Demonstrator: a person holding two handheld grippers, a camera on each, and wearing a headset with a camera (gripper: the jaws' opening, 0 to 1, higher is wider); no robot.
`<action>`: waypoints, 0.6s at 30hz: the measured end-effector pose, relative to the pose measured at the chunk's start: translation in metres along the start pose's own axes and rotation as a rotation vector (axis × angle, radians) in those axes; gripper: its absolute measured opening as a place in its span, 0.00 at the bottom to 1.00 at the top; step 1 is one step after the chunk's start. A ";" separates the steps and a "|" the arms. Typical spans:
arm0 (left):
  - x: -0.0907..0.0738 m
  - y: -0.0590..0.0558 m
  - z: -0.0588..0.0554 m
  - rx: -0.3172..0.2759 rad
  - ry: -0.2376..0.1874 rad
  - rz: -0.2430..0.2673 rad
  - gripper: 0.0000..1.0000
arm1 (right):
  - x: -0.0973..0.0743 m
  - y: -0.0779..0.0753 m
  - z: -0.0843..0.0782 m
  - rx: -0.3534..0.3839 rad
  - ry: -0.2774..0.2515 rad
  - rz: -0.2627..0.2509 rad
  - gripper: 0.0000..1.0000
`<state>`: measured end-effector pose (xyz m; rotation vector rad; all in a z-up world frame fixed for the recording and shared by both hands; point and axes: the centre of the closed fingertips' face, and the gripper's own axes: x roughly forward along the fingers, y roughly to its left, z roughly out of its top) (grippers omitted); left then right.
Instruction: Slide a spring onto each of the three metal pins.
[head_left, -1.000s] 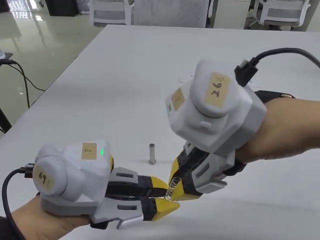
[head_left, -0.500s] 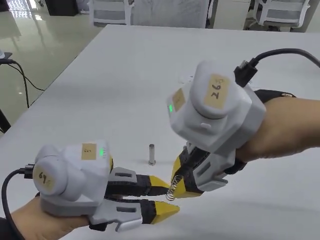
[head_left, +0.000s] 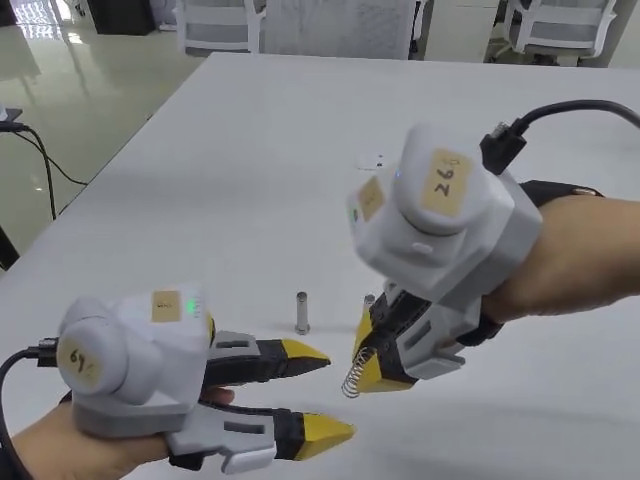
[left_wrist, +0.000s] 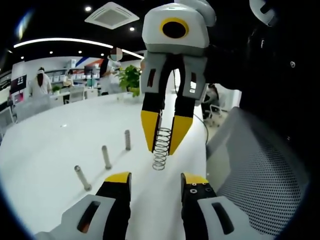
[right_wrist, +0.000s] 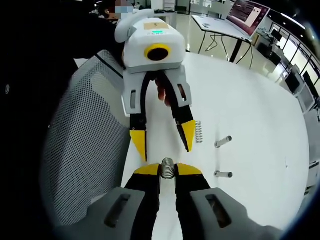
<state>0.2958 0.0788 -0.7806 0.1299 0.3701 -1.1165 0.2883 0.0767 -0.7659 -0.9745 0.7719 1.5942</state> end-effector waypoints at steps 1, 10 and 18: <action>-0.001 0.002 0.000 -0.004 -0.002 0.008 0.36 | 0.000 0.000 -0.001 0.002 0.002 -0.002 0.08; -0.008 0.009 -0.006 -0.034 -0.007 0.051 0.45 | -0.002 -0.006 -0.009 0.026 0.010 -0.011 0.08; -0.013 0.013 -0.011 -0.056 -0.013 0.080 0.53 | -0.005 -0.011 -0.015 0.042 0.019 -0.023 0.08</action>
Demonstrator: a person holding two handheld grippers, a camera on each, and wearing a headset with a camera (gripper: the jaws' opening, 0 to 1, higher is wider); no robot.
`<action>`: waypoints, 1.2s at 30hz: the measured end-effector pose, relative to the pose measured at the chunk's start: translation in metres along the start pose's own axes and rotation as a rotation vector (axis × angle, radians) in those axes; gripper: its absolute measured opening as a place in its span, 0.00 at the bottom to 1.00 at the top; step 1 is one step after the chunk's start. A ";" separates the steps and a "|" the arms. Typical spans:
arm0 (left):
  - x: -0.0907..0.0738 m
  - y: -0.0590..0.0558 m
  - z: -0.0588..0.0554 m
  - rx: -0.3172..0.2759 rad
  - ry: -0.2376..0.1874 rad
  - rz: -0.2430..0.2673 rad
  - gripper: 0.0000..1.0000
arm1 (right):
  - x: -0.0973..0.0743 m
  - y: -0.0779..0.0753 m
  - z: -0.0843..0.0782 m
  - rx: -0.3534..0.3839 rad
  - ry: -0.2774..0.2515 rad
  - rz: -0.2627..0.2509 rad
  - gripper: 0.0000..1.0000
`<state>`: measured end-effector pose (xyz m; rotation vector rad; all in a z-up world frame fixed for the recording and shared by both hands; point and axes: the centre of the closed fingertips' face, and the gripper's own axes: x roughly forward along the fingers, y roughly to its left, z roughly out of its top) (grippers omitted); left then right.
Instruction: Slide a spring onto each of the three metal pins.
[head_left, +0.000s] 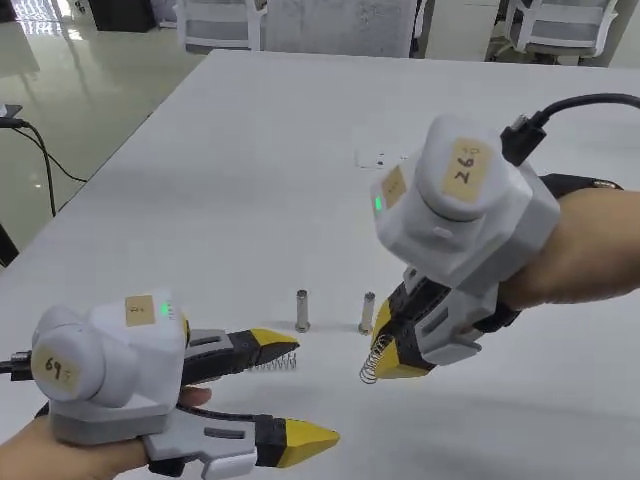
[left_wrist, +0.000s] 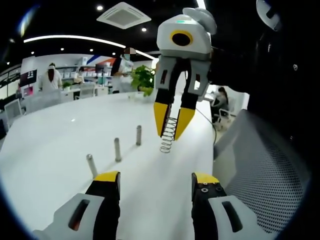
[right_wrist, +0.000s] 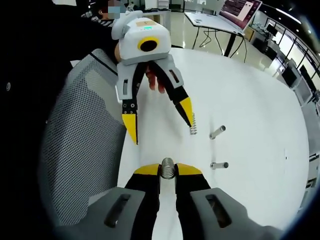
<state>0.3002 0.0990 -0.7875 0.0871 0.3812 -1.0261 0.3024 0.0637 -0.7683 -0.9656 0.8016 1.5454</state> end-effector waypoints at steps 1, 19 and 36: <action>-0.001 0.001 0.000 -0.003 -0.002 0.004 0.54 | 0.000 -0.001 0.000 0.001 0.000 -0.002 0.08; -0.008 0.003 -0.007 -0.039 -0.013 0.043 0.62 | -0.015 -0.038 -0.010 0.038 0.021 -0.054 0.08; -0.006 -0.002 -0.008 -0.045 -0.015 0.043 0.62 | -0.013 -0.079 -0.012 0.039 0.076 -0.121 0.08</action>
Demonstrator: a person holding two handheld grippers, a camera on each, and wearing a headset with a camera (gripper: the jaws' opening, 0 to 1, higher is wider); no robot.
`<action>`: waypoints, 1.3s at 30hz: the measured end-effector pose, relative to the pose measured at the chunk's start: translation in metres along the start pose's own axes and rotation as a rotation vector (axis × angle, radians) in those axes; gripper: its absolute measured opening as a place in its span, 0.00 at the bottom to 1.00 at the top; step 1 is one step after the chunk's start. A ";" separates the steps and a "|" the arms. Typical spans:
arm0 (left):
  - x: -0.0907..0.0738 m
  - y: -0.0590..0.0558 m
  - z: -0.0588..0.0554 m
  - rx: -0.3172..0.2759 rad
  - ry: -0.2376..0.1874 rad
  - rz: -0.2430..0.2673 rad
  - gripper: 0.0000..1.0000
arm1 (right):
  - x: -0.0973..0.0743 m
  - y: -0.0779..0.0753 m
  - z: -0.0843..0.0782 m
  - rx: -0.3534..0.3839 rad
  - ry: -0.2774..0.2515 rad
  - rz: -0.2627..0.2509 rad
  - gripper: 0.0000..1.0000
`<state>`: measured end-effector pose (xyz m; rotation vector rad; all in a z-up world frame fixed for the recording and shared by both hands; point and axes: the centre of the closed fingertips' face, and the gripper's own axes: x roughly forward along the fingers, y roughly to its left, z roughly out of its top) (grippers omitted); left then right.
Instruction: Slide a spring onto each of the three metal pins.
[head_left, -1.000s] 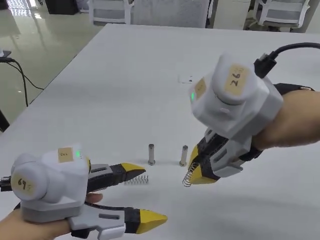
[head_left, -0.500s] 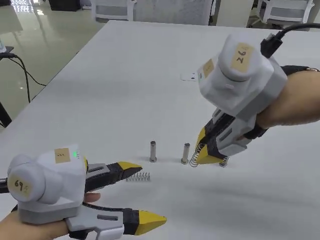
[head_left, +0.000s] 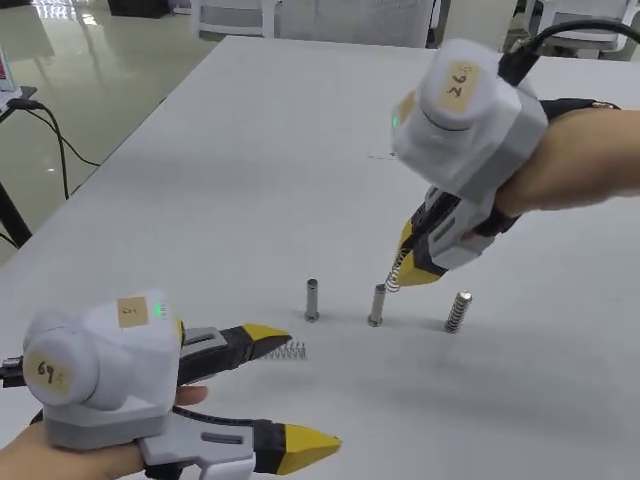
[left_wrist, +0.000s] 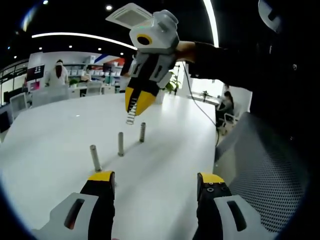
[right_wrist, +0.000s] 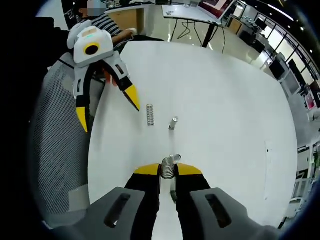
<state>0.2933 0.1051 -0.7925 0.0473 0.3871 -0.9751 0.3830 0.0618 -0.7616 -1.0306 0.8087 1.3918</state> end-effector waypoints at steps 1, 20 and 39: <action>0.000 0.000 0.000 0.001 0.001 -0.001 0.62 | 0.002 -0.001 0.000 -0.001 0.004 0.002 0.08; 0.000 0.000 -0.001 0.003 0.006 0.000 0.62 | 0.023 -0.021 -0.004 0.005 0.035 0.008 0.08; 0.000 0.002 -0.002 0.000 0.009 0.002 0.61 | 0.040 -0.024 -0.012 0.031 0.051 0.030 0.08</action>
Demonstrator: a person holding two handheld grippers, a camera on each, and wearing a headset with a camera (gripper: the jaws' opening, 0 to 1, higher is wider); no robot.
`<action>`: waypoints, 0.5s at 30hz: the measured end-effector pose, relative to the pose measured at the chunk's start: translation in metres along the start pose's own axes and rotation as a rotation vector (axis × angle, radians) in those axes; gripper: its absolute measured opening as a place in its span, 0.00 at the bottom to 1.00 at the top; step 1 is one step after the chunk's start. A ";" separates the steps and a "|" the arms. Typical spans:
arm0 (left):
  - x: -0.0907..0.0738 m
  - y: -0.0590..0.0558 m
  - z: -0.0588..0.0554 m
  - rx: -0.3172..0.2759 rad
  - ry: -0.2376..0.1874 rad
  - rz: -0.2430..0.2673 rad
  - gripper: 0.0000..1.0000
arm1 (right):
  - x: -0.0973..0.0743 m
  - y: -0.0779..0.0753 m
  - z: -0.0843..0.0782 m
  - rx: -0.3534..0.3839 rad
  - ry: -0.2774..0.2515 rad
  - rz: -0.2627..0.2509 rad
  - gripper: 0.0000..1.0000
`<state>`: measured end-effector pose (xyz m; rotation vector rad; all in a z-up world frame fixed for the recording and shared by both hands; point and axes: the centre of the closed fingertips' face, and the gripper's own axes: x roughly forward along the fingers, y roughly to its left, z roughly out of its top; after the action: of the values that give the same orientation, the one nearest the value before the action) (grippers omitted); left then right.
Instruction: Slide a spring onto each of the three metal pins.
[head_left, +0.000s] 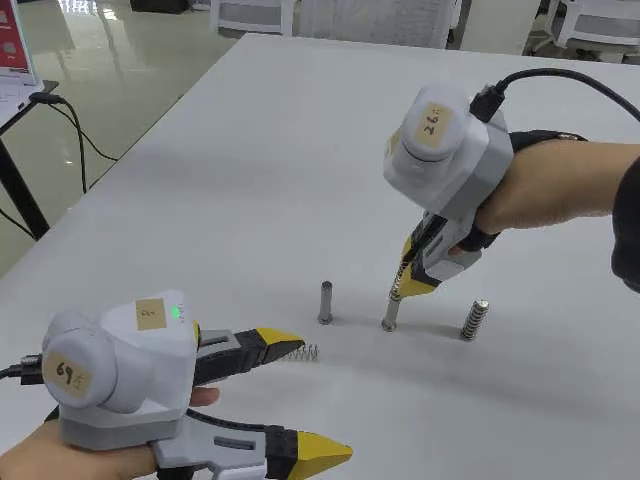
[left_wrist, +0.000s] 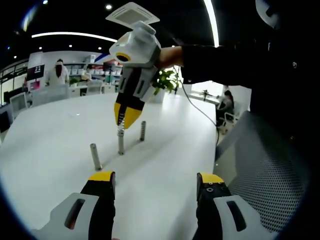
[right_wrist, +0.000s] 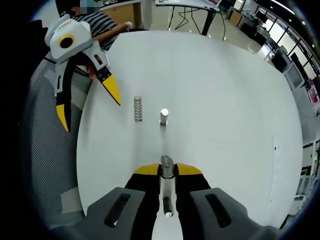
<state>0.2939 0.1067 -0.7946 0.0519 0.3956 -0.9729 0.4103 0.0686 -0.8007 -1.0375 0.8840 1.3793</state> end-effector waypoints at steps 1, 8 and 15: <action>0.000 0.000 0.000 0.000 0.001 0.000 0.61 | 0.002 0.001 0.000 0.002 0.002 0.003 0.08; 0.000 0.001 -0.002 -0.001 0.004 0.002 0.61 | 0.015 0.001 -0.006 -0.003 0.033 0.001 0.08; 0.000 0.002 -0.002 -0.001 0.007 0.002 0.61 | 0.026 0.002 -0.012 0.005 0.056 0.010 0.08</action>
<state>0.2947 0.1078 -0.7970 0.0553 0.4023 -0.9706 0.4101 0.0652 -0.8292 -1.0737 0.9344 1.3616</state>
